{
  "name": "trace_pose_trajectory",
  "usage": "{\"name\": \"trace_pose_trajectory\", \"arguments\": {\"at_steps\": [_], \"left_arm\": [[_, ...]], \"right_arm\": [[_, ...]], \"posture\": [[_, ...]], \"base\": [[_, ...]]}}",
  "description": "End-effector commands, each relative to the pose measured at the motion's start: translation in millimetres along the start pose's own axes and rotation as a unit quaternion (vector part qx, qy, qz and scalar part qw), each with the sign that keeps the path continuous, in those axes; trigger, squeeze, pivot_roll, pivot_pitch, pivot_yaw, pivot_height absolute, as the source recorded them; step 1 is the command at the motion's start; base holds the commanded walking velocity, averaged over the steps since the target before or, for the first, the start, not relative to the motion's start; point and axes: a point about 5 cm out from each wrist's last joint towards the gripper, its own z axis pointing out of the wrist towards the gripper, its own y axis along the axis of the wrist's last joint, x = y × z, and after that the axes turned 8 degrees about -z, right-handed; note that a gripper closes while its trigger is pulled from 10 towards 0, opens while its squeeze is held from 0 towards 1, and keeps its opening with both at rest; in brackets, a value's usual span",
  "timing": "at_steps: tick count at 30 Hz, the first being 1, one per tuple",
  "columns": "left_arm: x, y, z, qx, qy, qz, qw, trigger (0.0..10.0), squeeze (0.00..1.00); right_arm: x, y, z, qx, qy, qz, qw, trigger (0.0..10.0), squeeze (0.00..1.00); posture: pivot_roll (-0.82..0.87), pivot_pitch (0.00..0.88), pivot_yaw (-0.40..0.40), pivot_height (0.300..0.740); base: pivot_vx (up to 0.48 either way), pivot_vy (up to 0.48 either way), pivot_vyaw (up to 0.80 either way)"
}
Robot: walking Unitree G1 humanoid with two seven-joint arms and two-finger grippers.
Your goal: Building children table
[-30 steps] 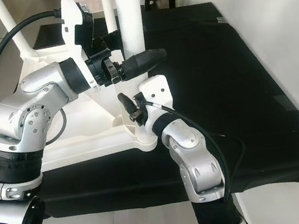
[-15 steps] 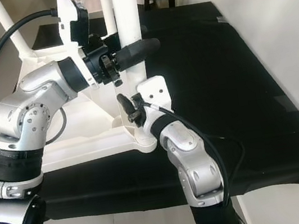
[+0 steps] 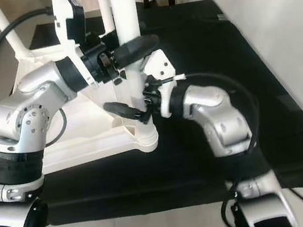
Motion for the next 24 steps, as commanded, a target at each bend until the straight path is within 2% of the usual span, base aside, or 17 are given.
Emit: {"name": "trace_pose_trajectory", "arguments": {"at_steps": [1, 8, 9, 10, 18, 24], "left_arm": [[-8.3, -4, 8.1, 0.009, -0.028, -0.006, 1.0, 0.0, 0.0], [-9.0, -5, 7.7, 0.012, -0.029, -0.006, 0.999, 0.0, 0.0], [-9.4, -5, 7.4, 0.013, -0.03, -0.006, 0.999, 0.0, 0.0], [-9.5, -5, 7.2, 0.015, -0.031, -0.006, 0.999, 0.0, 0.0], [-10.5, -4, 7.5, 0.016, -0.034, -0.004, 0.999, 0.0, 0.0], [-10.1, -4, 7.9, 0.016, -0.035, -0.003, 0.999, 0.0, 0.0]], "right_arm": [[1.9, -3, 11.0, 0.004, 0.046, 0.005, 0.999, 10.0, 0.0], [1.8, -6, 16.8, 0.002, 0.099, 0.016, 0.995, 10.0, 0.0], [3.8, -10, 18.8, 0.006, 0.118, 0.021, 0.993, 4.2, 0.0], [4.8, -15, 19.9, 0.007, 0.14, 0.027, 0.99, 0.0, 0.0], [5.7, -29, 20.5, 0.001, 0.178, 0.05, 0.983, 0.0, 0.0], [4.2, -36, 17.6, -0.001, 0.16, 0.057, 0.985, 0.0, 0.0]], "posture": [[-0.25, 0.132, -0.012, 0.74], [-0.23, 0.128, -0.009, 0.74], [-0.23, 0.127, -0.008, 0.74], [-0.23, 0.126, -0.006, 0.74], [-0.22, 0.131, 0.001, 0.74], [-0.23, 0.132, 0.0, 0.74]], "base": [[0.0, 0.0, 0.0], [0.0, 0.0, 0.0], [0.0, 0.0, 0.0], [0.0, 0.0, 0.0], [0.0, 0.0, 0.0], [0.0, 0.0, 0.0]]}}
